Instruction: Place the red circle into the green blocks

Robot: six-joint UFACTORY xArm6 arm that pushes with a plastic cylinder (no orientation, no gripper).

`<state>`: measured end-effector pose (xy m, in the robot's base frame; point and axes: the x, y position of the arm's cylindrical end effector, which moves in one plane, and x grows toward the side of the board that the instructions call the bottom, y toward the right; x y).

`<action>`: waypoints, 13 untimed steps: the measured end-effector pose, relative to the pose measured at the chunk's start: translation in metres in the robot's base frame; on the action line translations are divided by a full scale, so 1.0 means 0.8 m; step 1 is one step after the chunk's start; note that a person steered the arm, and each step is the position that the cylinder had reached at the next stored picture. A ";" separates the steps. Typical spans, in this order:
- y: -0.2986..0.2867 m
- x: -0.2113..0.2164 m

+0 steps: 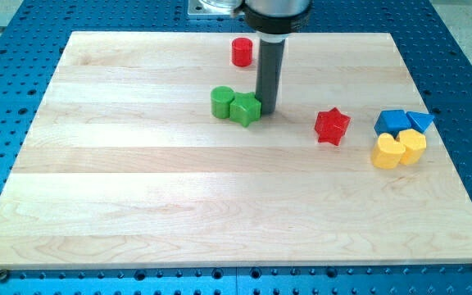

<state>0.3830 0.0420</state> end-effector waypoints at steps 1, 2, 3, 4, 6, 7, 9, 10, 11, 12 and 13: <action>0.015 -0.003; 0.030 -0.035; 0.000 -0.062; -0.050 -0.082; -0.100 -0.070; -0.101 -0.030; -0.093 -0.011; -0.092 -0.010; -0.092 -0.025; -0.094 -0.095; -0.094 -0.173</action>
<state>0.2443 -0.0330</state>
